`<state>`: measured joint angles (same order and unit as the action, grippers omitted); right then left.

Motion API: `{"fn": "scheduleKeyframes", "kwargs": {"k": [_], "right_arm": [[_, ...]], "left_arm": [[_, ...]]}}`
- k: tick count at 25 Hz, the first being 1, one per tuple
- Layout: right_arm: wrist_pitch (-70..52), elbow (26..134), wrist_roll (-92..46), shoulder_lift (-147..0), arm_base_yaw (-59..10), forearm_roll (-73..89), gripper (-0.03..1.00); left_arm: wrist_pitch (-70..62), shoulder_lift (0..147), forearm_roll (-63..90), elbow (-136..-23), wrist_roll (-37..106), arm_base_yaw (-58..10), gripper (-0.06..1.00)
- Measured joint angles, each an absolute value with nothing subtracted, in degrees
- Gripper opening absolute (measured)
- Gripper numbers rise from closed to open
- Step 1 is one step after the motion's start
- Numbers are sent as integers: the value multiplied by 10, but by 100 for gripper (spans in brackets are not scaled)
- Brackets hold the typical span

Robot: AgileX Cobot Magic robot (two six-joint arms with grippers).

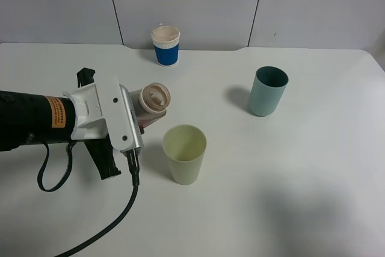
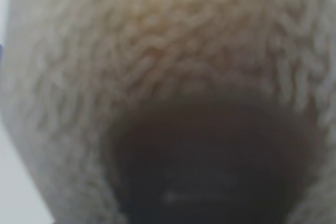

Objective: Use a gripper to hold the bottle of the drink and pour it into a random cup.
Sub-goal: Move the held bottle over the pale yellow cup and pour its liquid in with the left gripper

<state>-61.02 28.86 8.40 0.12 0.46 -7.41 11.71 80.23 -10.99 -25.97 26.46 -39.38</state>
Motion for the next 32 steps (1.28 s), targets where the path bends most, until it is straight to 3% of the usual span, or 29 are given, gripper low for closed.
{"fn": "scheduleKeyframes", "kwargs": {"k": [32], "right_arm": [[-610,289,84,1,5,-74,100]], "left_arm": [[-8,802,-240,-300,264,-407,33]]}}
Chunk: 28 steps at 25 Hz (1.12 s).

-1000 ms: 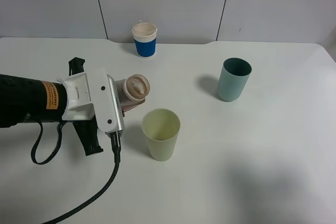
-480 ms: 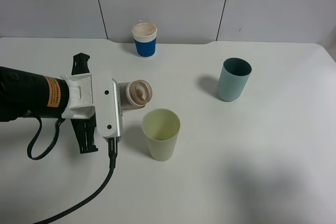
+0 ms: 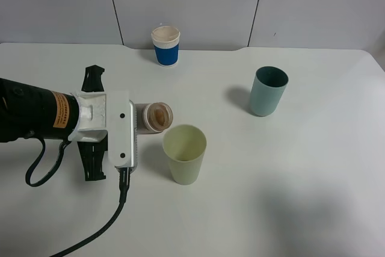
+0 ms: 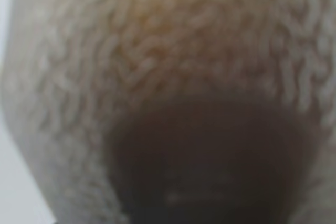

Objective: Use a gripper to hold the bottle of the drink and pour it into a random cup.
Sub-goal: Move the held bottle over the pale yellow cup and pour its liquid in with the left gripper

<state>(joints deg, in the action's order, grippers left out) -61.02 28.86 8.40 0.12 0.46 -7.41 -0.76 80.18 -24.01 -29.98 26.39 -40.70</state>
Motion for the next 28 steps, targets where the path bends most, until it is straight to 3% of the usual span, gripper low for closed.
{"fn": "scheduleKeyframes", "kwargs": {"k": [28], "right_arm": [[-610,289,84,1,5,-74,100]], "left_arm": [[-47,846,-290,-341,262,-421,33]]}}
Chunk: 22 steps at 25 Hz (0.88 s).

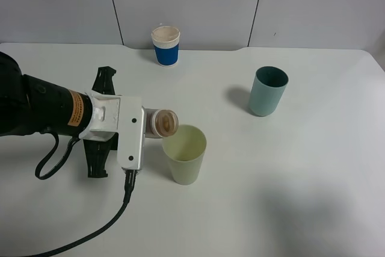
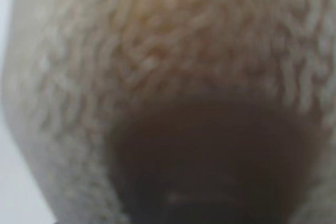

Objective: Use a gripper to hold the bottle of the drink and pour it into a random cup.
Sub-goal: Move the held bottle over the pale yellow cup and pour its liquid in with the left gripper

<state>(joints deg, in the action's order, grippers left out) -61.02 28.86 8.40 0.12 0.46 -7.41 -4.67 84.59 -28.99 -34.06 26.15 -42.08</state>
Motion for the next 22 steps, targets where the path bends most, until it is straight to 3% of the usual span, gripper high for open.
{"fn": "scheduleKeyframes", "kwargs": {"k": [22], "right_arm": [[-610,289,84,1,5,-74,100]], "left_arm": [[-106,864,-364,-367,259,-425,33]]}}
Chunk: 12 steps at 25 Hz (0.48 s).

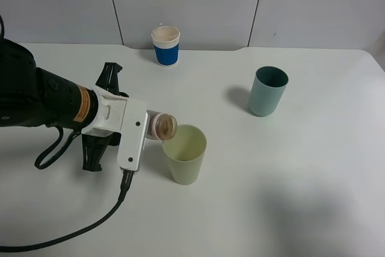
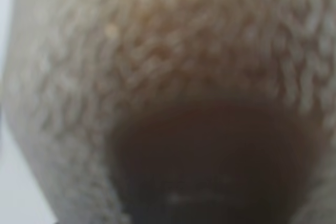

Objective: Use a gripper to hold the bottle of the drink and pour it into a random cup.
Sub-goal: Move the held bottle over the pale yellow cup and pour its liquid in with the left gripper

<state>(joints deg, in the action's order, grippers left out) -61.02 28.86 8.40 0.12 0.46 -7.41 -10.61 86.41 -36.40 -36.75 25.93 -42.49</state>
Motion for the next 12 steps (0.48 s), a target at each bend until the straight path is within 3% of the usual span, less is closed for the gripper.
{"fn": "scheduleKeyframes", "kwargs": {"k": [12], "right_arm": [[-610,289,84,1,5,-74,100]], "left_arm": [[-144,864,-403,-389,259,-425,33]]}}
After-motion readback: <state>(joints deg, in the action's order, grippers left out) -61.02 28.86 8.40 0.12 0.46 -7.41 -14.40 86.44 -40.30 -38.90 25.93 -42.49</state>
